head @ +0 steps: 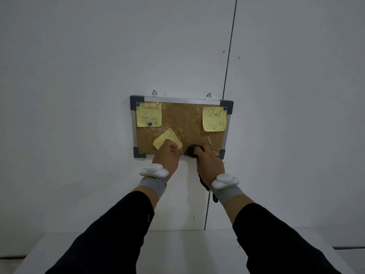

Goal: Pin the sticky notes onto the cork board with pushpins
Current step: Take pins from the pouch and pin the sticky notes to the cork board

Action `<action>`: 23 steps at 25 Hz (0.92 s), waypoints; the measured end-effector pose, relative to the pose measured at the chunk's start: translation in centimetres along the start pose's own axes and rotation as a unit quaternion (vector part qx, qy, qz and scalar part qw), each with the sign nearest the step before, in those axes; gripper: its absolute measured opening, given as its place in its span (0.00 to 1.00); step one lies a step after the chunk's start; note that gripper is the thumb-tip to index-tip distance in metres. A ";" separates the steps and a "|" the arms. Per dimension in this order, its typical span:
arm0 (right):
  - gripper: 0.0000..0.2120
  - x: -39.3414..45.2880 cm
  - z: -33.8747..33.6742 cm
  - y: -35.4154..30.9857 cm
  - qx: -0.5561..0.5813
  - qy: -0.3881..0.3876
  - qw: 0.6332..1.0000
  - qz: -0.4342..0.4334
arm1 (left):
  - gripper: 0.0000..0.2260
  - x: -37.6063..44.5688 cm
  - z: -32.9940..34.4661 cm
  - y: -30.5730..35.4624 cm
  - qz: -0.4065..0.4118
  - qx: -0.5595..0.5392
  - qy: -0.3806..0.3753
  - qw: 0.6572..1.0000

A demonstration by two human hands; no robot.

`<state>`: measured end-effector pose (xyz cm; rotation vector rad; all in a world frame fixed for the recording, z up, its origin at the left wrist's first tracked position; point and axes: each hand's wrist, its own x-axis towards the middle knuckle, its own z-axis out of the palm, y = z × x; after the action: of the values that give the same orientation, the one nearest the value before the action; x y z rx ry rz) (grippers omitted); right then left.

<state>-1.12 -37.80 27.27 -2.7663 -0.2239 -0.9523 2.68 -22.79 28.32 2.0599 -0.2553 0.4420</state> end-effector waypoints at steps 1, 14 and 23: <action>0.11 0.1 -0.4 -0.2 0.026 0.022 0.999 0.001 | 0.05 0.0 0.0 -0.1 -0.006 0.005 -0.004 1.000; 0.20 4.5 -0.7 -3.1 0.023 0.097 0.995 -0.023 | 0.11 0.1 -0.6 -1.5 -0.045 0.041 0.012 0.998; 0.22 1.6 1.4 -1.6 0.010 0.041 0.999 -0.024 | 0.12 0.0 -0.6 -1.0 -0.049 0.044 -0.003 0.998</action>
<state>0.64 -35.83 27.42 -2.7080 -0.2865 -1.0676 2.92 -21.77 27.83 2.1506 -0.1396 0.3919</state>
